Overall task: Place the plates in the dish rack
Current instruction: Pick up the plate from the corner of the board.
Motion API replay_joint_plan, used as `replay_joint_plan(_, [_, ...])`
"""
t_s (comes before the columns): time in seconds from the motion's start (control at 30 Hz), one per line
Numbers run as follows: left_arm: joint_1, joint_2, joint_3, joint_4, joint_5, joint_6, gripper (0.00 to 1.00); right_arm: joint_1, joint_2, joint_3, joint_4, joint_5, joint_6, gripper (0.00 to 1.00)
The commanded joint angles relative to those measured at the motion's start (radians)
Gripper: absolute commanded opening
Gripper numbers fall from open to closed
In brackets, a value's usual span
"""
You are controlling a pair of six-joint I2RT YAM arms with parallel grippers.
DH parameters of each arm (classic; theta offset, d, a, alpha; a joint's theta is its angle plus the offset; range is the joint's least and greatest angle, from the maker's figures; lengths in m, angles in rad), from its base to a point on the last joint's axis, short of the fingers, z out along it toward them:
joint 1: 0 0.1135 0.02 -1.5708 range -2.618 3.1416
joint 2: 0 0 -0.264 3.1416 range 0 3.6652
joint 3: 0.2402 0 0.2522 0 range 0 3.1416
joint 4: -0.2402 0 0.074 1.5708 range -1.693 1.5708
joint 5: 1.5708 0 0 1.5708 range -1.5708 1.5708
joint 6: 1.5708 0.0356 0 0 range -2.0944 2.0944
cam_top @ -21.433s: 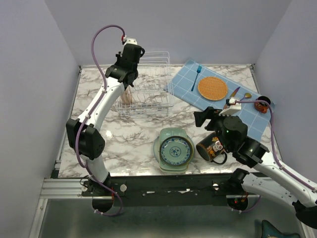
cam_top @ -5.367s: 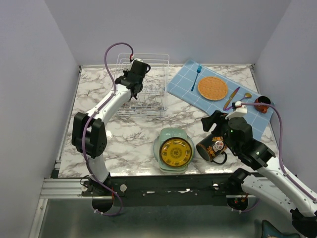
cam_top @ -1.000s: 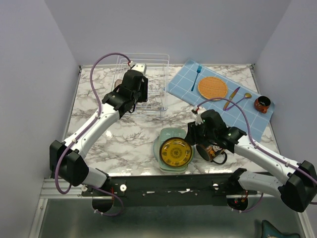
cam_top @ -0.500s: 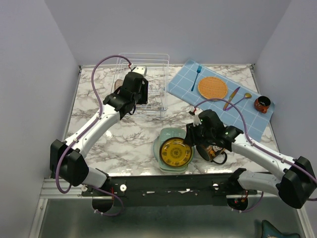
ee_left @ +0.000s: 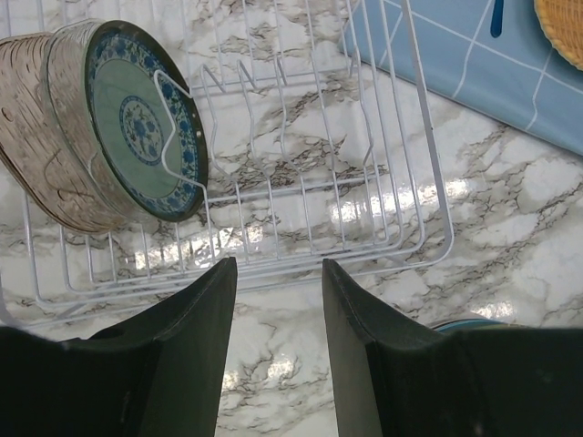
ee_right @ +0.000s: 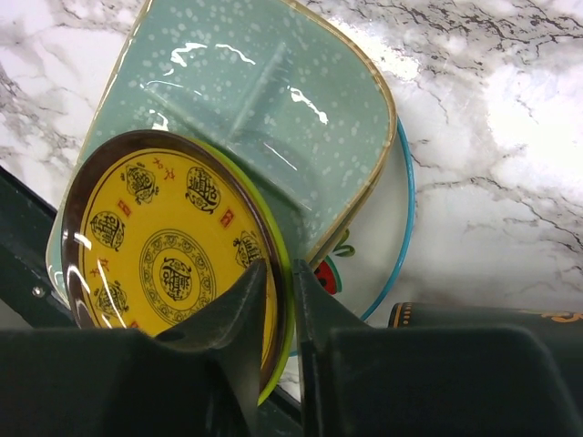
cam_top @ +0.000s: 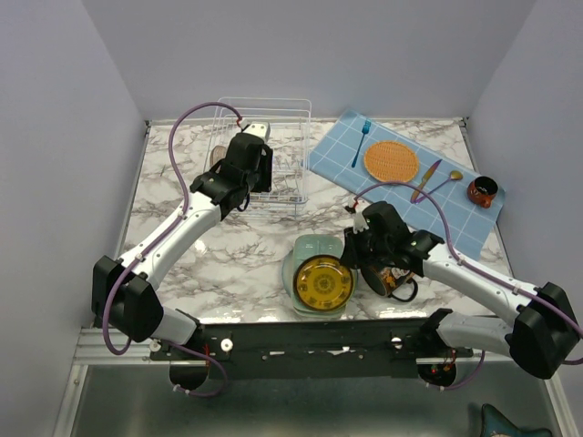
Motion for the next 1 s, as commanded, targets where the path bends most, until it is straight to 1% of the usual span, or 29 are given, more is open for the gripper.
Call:
replay_joint_plan(0.0, [-0.001, -0.014, -0.009, 0.017, 0.028, -0.008, 0.51, 0.008, -0.008, 0.021, 0.003, -0.002, 0.002, 0.19])
replay_joint_plan(0.03, [-0.001, -0.013, -0.009, 0.017, 0.031, -0.009, 0.51, 0.008, -0.009, 0.021, 0.005, 0.0, 0.002, 0.17])
replay_joint_plan(0.07, [-0.001, -0.013, -0.007, 0.019, 0.034, -0.011, 0.51, 0.008, -0.015, 0.021, 0.005, 0.001, 0.003, 0.12])
replay_joint_plan(0.17, [-0.001, -0.008, -0.007, 0.019, 0.04, -0.011, 0.51, 0.008, -0.031, 0.018, 0.003, 0.016, 0.011, 0.04])
replay_joint_plan(0.27, [-0.003, -0.008, -0.009, 0.02, 0.048, -0.013, 0.51, 0.008, -0.052, 0.012, 0.011, 0.039, 0.026, 0.01])
replay_joint_plan(0.43, [-0.001, -0.01, -0.021, 0.03, 0.078, -0.022, 0.51, 0.009, -0.098, 0.014, 0.021, 0.069, 0.054, 0.01])
replay_joint_plan(0.6, [-0.003, -0.014, -0.042, 0.045, 0.121, -0.036, 0.51, 0.009, -0.109, 0.006, 0.037, 0.09, 0.075, 0.01])
replay_joint_plan(0.73, [-0.001, -0.019, -0.082, 0.085, 0.192, -0.071, 0.5, 0.006, -0.117, -0.006, 0.044, 0.116, 0.094, 0.01])
replay_joint_plan(0.77, [-0.001, -0.02, -0.096, 0.112, 0.233, -0.089, 0.5, 0.008, -0.121, -0.009, 0.047, 0.121, 0.095, 0.01])
replay_joint_plan(0.87, [-0.001, -0.032, -0.159, 0.175, 0.33, -0.123, 0.5, 0.008, -0.132, -0.02, 0.058, 0.142, 0.117, 0.01])
replay_joint_plan(0.97, [-0.003, -0.055, -0.234, 0.236, 0.385, -0.164, 0.5, 0.008, -0.149, -0.04, 0.078, 0.158, 0.151, 0.01])
